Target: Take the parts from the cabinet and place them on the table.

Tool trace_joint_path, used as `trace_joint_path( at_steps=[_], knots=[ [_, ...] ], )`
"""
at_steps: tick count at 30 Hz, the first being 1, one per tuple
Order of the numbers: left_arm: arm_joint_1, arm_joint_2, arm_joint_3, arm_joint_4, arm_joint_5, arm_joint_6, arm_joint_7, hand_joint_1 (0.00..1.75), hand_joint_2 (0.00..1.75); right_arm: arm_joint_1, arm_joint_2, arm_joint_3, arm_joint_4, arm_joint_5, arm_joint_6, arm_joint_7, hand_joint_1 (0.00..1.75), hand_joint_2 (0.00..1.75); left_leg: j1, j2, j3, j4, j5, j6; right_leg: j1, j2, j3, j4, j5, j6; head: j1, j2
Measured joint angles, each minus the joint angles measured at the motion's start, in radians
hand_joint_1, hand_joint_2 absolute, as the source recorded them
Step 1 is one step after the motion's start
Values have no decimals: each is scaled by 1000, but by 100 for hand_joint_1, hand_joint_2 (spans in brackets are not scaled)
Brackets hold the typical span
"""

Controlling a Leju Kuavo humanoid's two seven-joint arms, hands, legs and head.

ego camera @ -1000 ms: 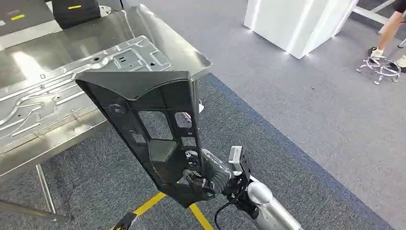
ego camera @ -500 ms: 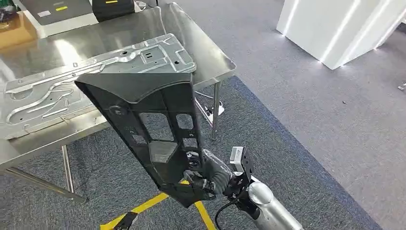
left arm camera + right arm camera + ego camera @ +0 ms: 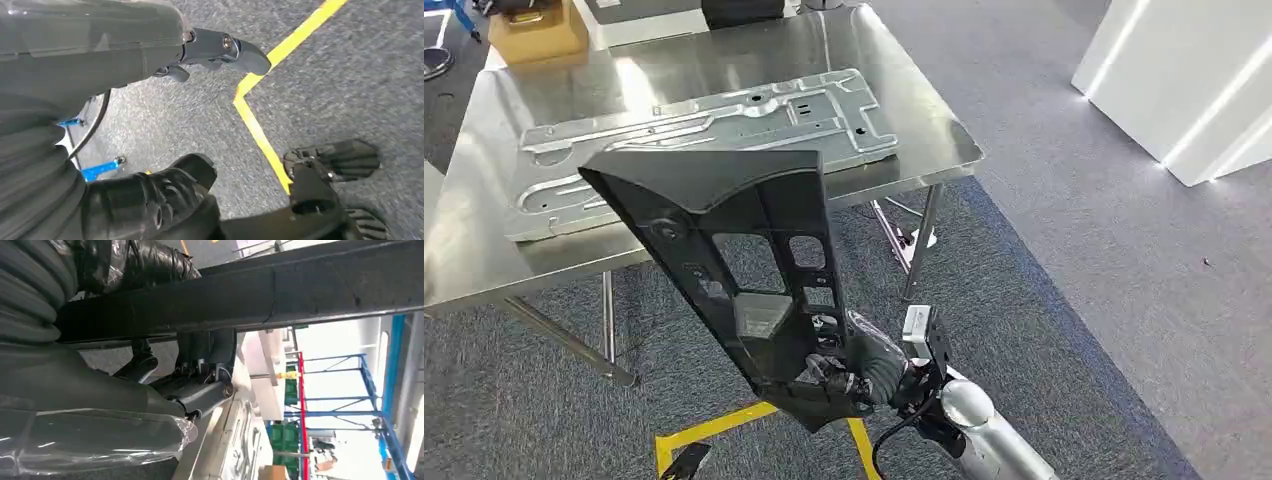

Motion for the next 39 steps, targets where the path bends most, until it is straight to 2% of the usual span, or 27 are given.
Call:
trace_joint_path(
  at_steps=[1, 2, 4, 5, 6, 7, 9, 10, 14, 15, 16, 17, 19, 20, 21, 22, 24, 25, 26, 29, 30, 31, 34, 35, 36, 37, 39],
  knots=[
    [-3, 0, 0, 0, 0, 0, 1, 0, 175, -1, 0, 0, -2, 0, 1, -1, 175, 175, 2, -8, 1, -1, 2, 4, -3, 46, -18, 36, -23, 4, 0, 0],
    [-6, 0, 0, 0, 0, 0, 2, 0, 175, -1, 0, 0, -3, 0, 1, -1, 175, 175, 2, -16, 0, -1, 2, 7, -5, 72, -58, 114, -64, 5, 1, 0],
    [-9, 0, 0, 0, -3, 0, 5, 0, 175, 9, -3, 0, -2, 0, -2, 2, 175, 175, 1, -30, -1, 1, 0, 11, -6, 82, -146, 278, -122, 10, 1, 0],
    [-8, 0, 0, 0, -3, 0, 6, 0, 175, 11, -5, 0, -2, -3, -1, 3, 175, 175, 1, -40, -1, 3, -1, 12, -7, 82, -167, 305, -115, 11, 1, 0],
    [-6, 0, 0, 0, -3, 0, 9, 0, 175, 11, -6, 0, -2, -9, 0, 8, 175, 175, 2, -46, 0, 6, -3, 12, -9, 82, -165, 286, -88, 11, 1, 0],
    [-6, 0, 0, 0, -3, 0, 12, 0, 175, 11, -6, 0, -2, -20, 2, 14, 175, 175, 2, -53, 0, 10, -6, 9, -11, 82, -140, 218, -38, 11, 1, 0],
    [-8, -1, 0, 0, -3, 0, 12, 0, 175, 9, -6, 0, -2, -38, 3, 23, 175, 175, 3, -62, 0, 22, -16, 2, -16, 88, -64, 43, 52, 8, 1, 0],
    [-8, -1, 0, 0, -4, 1, 13, 0, 175, 9, -6, 0, -2, -41, 4, 25, 175, 175, -3, -63, -4, 27, -21, -5, -12, 98, -52, 16, 31, 3, 1, 0],
    [-8, 0, 0, 1, -6, 3, 15, 0, 175, 10, -6, 0, -2, -43, 5, 26, 175, 175, -1, -68, -4, 23, -23, -25, -9, 95, -50, 9, 38, -21, 1, 0],
    [-8, 2, 0, 1, -6, 4, 15, 0, 175, 9, -5, 0, -2, -44, 5, 26, 175, 175, 1, -63, -6, 31, -31, -30, -18, 89, -43, 1, 42, -30, 1, 0],
    [-8, 0, 0, 1, -5, 4, 15, 0, 175, 10, -5, 0, -2, -45, 5, 26, 175, 175, -1, -39, -16, 62, -48, -36, -17, 87, -38, -1, 39, -35, -1, 0],
    [-10, -1, 0, 1, -5, 4, 15, 0, 175, 9, -5, 0, -2, -47, 5, 26, 175, 175, 2, -27, -48, 127, -85, -42, -16, 84, -36, -1, 37, -40, -1, 0],
    [-9, -1, 0, 1, -3, 4, 15, 0, 175, 11, -5, 0, -2, -49, 5, 27, 175, 175, 5, -18, -133, 289, -152, -48, -13, 78, -34, -1, 32, -45, -1, 0],
    [-7, -1, 0, 1, -3, 4, 15, 0, 175, 13, -5, 0, -2, -49, 5, 27, 175, 175, 6, -18, -163, 338, -160, -50, -13, 76, -33, -1, 30, -44, -2, 0],
    [-5, -1, 0, 1, -3, 4, 15, 0, 175, 14, -5, 0, -2, -50, 5, 27, 175, 175, 6, -18, -169, 337, -142, -50, -13, 75, -30, -1, 28, -43, -1, 0],
    [-4, -1, 0, 2, -3, 4, 15, 0, 175, 15, -5, 0, -2, -50, 5, 27, 175, 175, 5, -17, -150, 288, -102, -48, -13, 74, -24, -1, 23, -42, -1, 0],
    [-5, 0, 0, 2, -3, 4, 15, 0, 175, 14, -5, 0, -2, -50, 5, 27, 175, 175, 5, -14, -57, 100, 1, -38, -13, 71, -6, -1, 12, -37, -1, 0],
    [-5, 0, 0, 2, -3, 4, 15, 0, 175, 14, -5, 0, -2, -51, 5, 27, 175, 175, 1, -5, -26, 40, 4, -31, -12, 70, -2, -1, 7, -33, 0, 0],
    [-8, 0, 0, 2, -3, 4, 15, 0, 175, 13, -5, 0, -2, -52, 5, 27, 175, 175, -7, -5, -17, 22, -6, -28, -6, 70, -4, 2, 4, -26, -1, 0],
    [-6, 0, 0, 2, -4, 3, 15, 0, 175, 14, -5, 0, -2, -52, 5, 28, 175, 175, -9, -12, -20, 26, -11, -16, -8, 65, 3, -13, 4, -12, -1, 0],
    [-5, -1, 0, 2, -5, 3, 16, 0, 175, 13, -5, 0, -5, -52, 4, 28, 175, 175, 7, -14, -5, 7, -5, -6, -5, 67, 4, -9, -5, -2, -2, 0],
    [-6, -1, 0, 2, -6, 3, 16, 0, 175, 13, -5, 0, -5, -53, 3, 28, 175, 175, 5, -14, 2, 2, -7, -2, -6, 73, 1, 12, -13, 0, 1, 0],
    [-10, 0, 0, 2, -6, 3, 16, 0, 175, 14, -5, 0, -5, -53, 3, 28, 175, 175, 3, -16, 10, 4, -16, 12, -9, 79, -126, 228, -101, 4, 0, 0],
    [-9, 0, 0, 2, -6, 3, 16, 0, 175, 19, -6, 0, -5, -53, 3, 28, 175, 175, 2, -18, 12, 6, -21, 13, -8, 80, -173, 294, -112, 5, 1, 0],
    [-7, 0, 0, 2, -6, 3, 16, 0, 175, 21, -7, 0, -5, -53, 3, 29, 175, 175, 2, -21, 16, 7, -26, 12, -9, 80, -194, 310, -96, 6, 0, 0],
    [-6, 0, 0, 3, -6, 2, 16, 0, 175, 22, -7, 0, -5, -53, 2, 29, 175, 175, 3, -24, 23, 10, -33, 11, -9, 80, -191, 276, -51, 5, 1, 0],
    [-6, -3, 0, 3, -7, 3, 16, 0, 175, 21, -8, 0, -5, -53, 3, 29, 175, 175, 3, -29, 40, 17, -49, 8, -9, 80, -127, 111, 60, -1, 1, 0]
  ],
)
